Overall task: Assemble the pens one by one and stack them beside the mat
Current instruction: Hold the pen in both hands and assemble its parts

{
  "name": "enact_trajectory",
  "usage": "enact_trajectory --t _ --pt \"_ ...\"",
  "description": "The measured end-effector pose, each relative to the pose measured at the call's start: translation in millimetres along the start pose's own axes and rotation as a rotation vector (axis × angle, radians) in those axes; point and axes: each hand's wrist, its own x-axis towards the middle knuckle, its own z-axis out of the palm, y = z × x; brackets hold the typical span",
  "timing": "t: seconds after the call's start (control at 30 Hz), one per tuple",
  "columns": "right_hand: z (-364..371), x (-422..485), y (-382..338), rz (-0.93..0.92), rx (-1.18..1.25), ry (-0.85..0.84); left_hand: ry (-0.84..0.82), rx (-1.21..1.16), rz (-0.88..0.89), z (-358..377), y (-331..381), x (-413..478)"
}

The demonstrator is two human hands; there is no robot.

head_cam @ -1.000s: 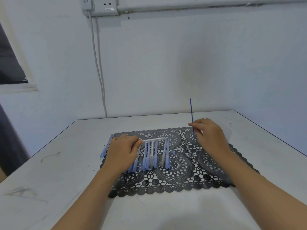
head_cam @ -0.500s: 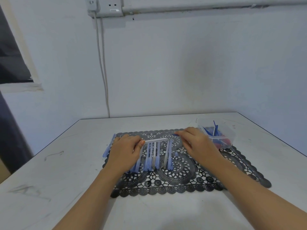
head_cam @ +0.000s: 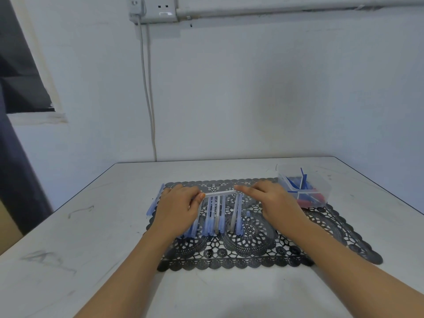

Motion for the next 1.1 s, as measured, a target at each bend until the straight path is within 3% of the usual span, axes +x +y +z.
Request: enact_trajectory --t 0.93,1.1 --pt "11 -2 -7 0.015 0.065 0.127 0.085 0.002 0.099 -1 4 -1" --pt "7 -3 -8 0.119 0.112 0.148 0.122 0.004 0.113 -1 4 0"
